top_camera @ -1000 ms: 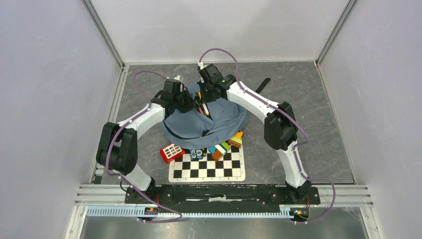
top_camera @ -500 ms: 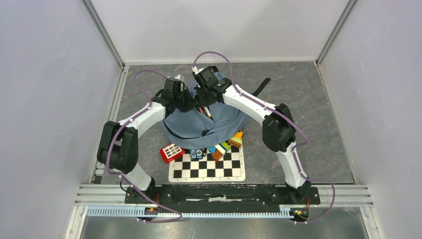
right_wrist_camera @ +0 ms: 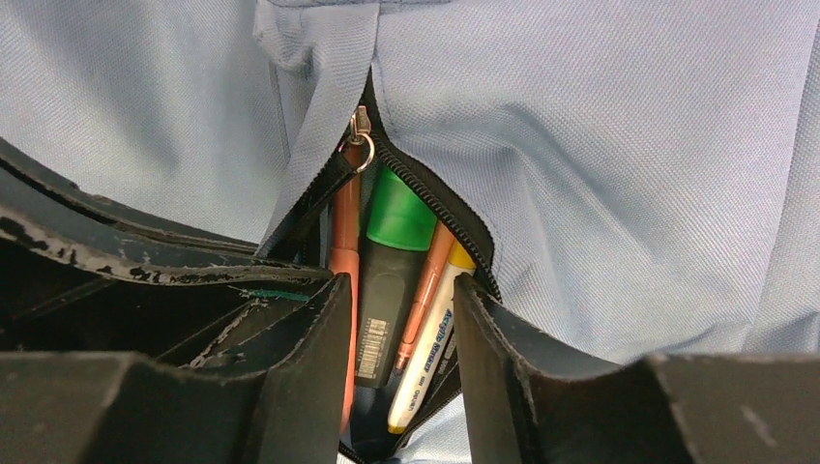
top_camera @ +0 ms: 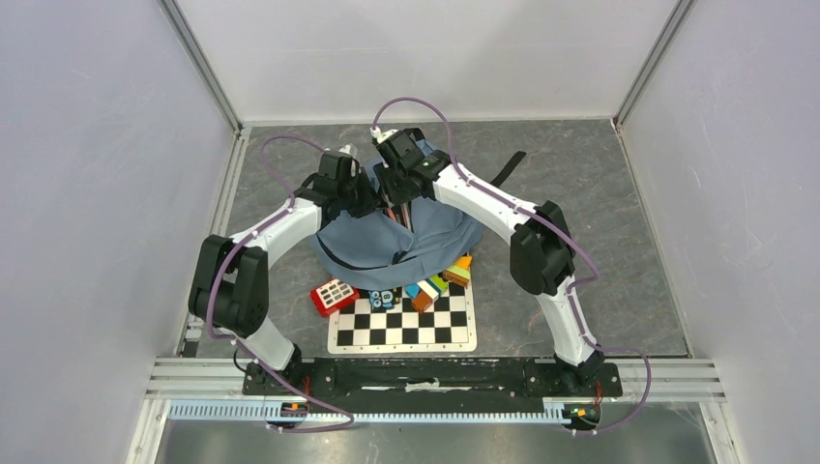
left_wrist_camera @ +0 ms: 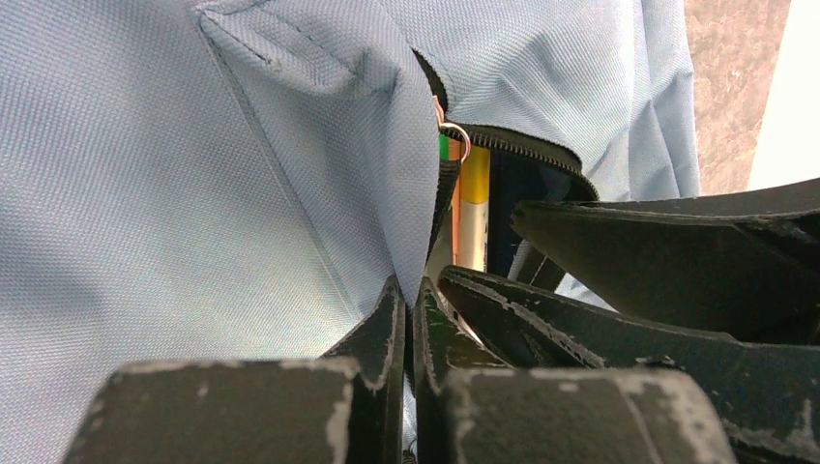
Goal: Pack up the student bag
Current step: Place the stationery in the student bag, then pick up the stationery from the center of the board.
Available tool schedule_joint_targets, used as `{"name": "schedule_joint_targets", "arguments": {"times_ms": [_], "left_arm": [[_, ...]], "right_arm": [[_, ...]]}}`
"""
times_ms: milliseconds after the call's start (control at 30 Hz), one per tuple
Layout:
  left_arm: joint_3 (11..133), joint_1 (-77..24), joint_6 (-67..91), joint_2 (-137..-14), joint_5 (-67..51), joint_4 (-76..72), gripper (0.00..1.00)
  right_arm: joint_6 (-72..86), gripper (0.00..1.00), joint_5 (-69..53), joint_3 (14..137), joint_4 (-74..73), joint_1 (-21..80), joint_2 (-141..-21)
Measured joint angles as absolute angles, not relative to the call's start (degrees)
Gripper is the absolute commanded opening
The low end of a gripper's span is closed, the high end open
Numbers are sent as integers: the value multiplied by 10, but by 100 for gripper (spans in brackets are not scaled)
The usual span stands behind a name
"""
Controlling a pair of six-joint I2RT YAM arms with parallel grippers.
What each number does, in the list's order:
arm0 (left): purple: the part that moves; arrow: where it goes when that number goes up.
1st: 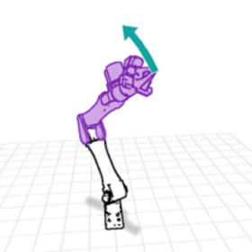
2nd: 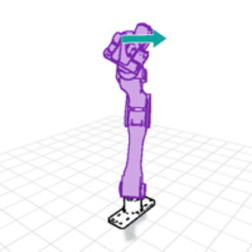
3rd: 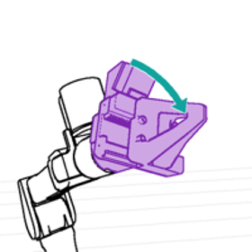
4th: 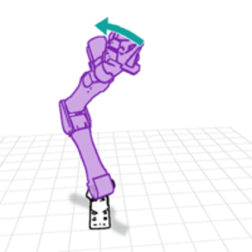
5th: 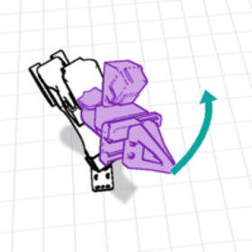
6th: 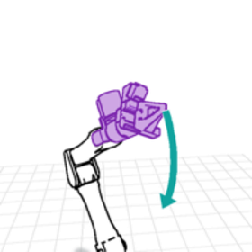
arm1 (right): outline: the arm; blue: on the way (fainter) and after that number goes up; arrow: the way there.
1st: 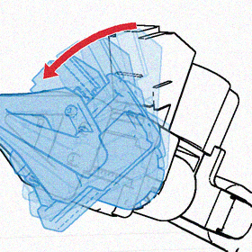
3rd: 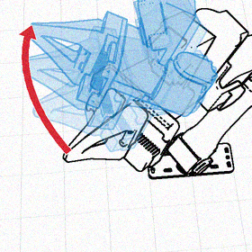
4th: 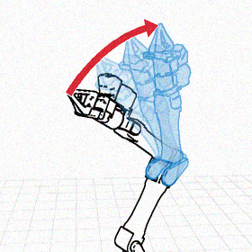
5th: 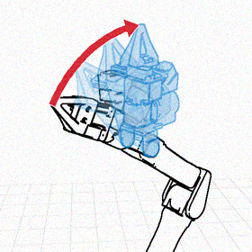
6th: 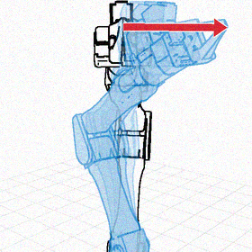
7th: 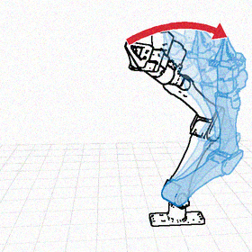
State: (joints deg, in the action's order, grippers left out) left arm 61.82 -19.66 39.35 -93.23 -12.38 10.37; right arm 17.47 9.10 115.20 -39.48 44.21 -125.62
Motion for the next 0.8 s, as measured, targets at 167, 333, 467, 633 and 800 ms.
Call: {"name": "schedule_joint_targets", "arguments": {"times_ms": [167,333,467,633,800], "left_arm": [[618,-197,394,-932,-123,103,2],[618,-197,394,-932,-121,106,2],[618,-197,394,-932,-119,107,2],[618,-197,394,-932,-119,109,2],[618,-197,394,-932,-119,110,2]], "right_arm": [[151,52,84,1139,-389,442,-1232],[114,52,76,1036,-353,441,-1103],[95,50,79,964,-336,424,-980],[86,49,82,855,-320,345,-874],[82,50,73,736,-335,231,-860]]}}
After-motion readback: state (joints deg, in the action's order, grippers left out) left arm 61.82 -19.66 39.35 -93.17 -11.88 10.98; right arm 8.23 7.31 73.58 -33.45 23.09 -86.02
